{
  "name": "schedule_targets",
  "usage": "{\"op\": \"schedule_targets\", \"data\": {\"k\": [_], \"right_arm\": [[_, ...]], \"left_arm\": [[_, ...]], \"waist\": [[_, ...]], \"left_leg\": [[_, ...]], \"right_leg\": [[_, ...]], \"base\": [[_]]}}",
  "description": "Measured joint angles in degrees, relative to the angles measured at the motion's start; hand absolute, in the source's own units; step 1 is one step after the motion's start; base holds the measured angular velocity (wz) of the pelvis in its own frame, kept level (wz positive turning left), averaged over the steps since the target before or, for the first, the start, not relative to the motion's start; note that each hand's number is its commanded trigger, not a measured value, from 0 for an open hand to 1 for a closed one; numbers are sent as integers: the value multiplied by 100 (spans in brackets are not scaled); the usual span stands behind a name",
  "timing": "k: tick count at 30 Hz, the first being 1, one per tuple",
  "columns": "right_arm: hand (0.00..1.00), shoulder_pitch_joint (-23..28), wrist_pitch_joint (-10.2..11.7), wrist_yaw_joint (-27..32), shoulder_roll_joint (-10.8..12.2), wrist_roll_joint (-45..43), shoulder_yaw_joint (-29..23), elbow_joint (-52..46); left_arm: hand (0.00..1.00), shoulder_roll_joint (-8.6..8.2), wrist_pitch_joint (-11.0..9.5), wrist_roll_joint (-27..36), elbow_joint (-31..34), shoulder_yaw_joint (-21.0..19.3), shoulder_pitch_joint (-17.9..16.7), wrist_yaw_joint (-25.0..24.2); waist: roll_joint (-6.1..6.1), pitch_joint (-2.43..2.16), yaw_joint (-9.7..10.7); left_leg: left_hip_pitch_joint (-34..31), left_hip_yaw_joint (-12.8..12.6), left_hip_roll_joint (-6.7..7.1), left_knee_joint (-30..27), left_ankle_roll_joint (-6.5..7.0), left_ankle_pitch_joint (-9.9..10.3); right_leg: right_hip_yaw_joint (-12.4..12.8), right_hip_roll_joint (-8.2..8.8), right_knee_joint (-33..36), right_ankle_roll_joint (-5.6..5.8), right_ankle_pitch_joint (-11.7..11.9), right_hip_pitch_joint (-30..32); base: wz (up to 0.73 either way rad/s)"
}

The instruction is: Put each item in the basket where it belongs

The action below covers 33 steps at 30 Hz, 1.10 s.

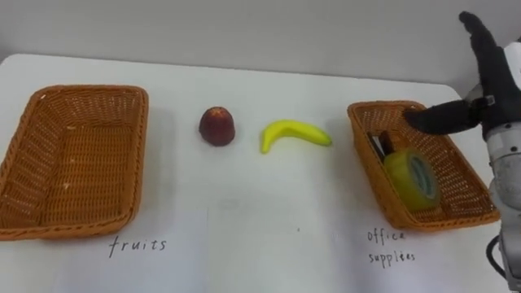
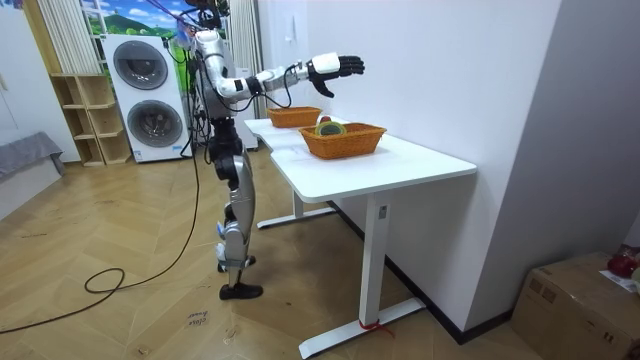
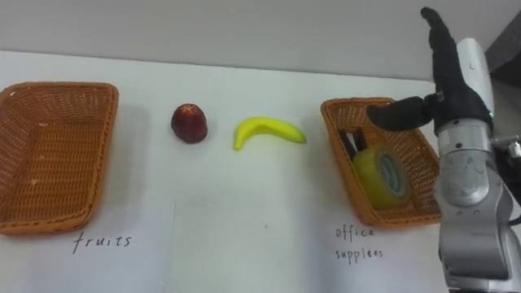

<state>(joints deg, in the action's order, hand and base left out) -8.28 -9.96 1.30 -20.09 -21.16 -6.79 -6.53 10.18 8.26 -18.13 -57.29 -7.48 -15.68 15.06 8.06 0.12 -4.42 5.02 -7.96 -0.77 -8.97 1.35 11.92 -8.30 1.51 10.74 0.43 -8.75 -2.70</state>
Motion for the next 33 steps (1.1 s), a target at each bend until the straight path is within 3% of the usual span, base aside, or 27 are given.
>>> {"op": "schedule_targets", "data": {"k": [3, 9, 14, 25, 33], "right_arm": [[0, -79, 14, 68, 0, 108, 240, -25], [0, -769, 74, 184, 0, 160, 861, 596], [0, -1116, 61, 325, -4, 240, 1251, 1195], [0, -1303, 193, 704, -33, 771, 1453, 1558], [0, -1437, 268, 789, -47, 834, 1470, 1899]], "left_arm": [[0, 43, 0, 8, 6, 38, 82, -10], [0, 150, 17, 57, -3, 213, 300, 25], [0, 192, 45, 304, -19, 690, 574, 66], [0, 259, -66, 715, -226, 1088, 860, 63], [0, 264, -112, 750, -245, 1126, 862, 61]], "waist": [[54, -36, -84], [-5, 13, -133], [-71, 59, -227], [-23, 53, -210], [3, 52, -219]], "left_leg": [[-148, 49, 1, -74, 0, 0], [-488, 111, 0, -191, 3, -2], [-790, 114, -2, -247, 7, -19], [-934, 169, -27, -212, -1, -47], [-948, 155, -48, -190, -3, -48]], "right_leg": [[-64, 7, -5, -5, 3, 77], [-133, 24, 0, -17, 48, 330], [-131, 25, 3, -25, 84, 610], [-189, 20, -22, -25, 84, 781], [-289, 34, -25, -25, 84, 786]], "base": [[12], [5], [0], [0], [0]]}}
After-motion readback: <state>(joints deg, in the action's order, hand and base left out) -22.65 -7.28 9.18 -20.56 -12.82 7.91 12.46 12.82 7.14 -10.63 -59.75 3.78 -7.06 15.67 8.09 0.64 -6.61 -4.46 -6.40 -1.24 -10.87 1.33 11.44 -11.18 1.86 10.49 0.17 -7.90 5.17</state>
